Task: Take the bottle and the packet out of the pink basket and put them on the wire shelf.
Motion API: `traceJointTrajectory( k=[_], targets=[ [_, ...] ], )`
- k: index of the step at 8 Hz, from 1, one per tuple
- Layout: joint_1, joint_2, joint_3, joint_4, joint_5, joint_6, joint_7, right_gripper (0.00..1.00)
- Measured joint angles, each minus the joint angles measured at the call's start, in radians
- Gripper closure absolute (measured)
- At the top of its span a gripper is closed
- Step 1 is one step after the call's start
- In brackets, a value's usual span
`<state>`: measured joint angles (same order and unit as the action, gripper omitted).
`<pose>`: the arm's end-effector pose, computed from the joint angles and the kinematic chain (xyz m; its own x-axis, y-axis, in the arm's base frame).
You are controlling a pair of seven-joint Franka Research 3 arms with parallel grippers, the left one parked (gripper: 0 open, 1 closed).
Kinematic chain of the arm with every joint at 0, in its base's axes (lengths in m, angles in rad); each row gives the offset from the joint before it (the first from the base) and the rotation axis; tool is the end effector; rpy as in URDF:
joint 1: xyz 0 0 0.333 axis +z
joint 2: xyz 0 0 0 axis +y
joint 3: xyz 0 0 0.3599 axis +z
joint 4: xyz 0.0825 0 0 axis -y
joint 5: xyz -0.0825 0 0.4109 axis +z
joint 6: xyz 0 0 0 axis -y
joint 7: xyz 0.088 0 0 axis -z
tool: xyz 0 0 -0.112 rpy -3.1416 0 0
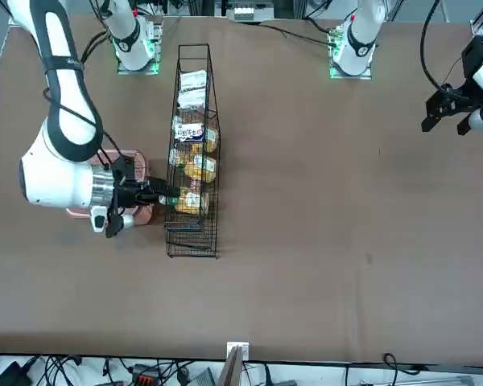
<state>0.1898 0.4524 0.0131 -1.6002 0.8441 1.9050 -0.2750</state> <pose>0.6905 0.1994 0.4028 0.9878 0.1455 -0.0559 0.0636 -0.7035 -0.7079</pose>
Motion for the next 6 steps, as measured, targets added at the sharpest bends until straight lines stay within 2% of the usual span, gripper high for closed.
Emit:
traceJointTrajectory(
  k=[6],
  targets=[
    [0.007,0.003,0.007,0.0,-0.001,0.029,0.001,0.44]
  ],
)
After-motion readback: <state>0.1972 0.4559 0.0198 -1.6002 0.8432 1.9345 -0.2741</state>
